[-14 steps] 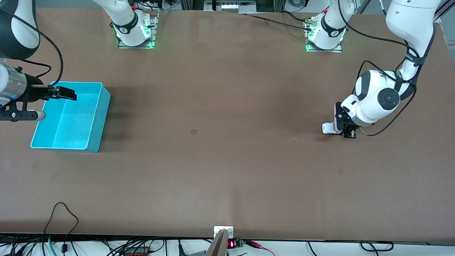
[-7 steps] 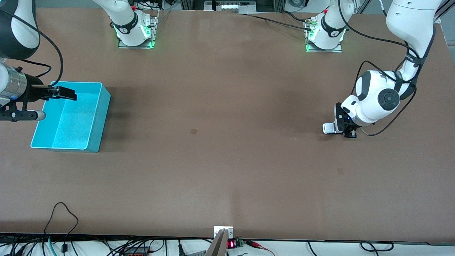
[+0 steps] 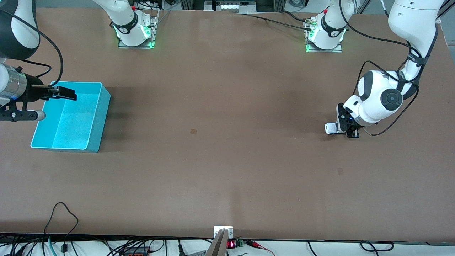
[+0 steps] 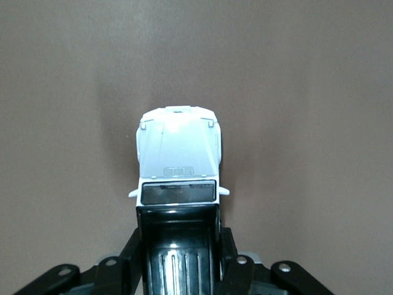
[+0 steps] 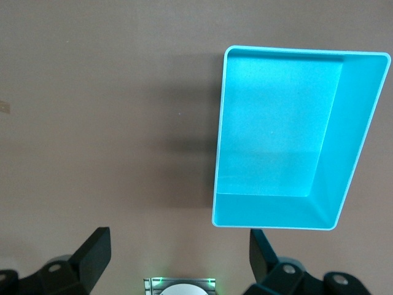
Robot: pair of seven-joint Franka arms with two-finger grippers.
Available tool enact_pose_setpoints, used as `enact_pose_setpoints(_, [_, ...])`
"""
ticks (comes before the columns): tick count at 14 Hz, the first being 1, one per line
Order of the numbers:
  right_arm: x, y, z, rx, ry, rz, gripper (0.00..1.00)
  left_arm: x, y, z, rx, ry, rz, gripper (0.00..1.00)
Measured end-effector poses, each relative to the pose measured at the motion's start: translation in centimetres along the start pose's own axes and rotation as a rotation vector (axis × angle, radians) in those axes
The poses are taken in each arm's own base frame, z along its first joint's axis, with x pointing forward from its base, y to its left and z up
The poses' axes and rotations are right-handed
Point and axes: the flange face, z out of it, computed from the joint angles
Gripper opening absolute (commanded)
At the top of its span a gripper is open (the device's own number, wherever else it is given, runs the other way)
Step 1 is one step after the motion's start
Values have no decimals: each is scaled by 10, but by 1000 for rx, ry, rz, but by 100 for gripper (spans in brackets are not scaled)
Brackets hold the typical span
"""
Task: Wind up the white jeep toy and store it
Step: 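Pull the held jeep backward along the table with the left gripper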
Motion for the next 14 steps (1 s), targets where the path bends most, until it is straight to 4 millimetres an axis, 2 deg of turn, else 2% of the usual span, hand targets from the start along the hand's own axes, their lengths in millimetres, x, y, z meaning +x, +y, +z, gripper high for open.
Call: enact_pose_setpoints(14, [0,0,0,0,0,0,100,-65,5,4,2,-50,-34,18])
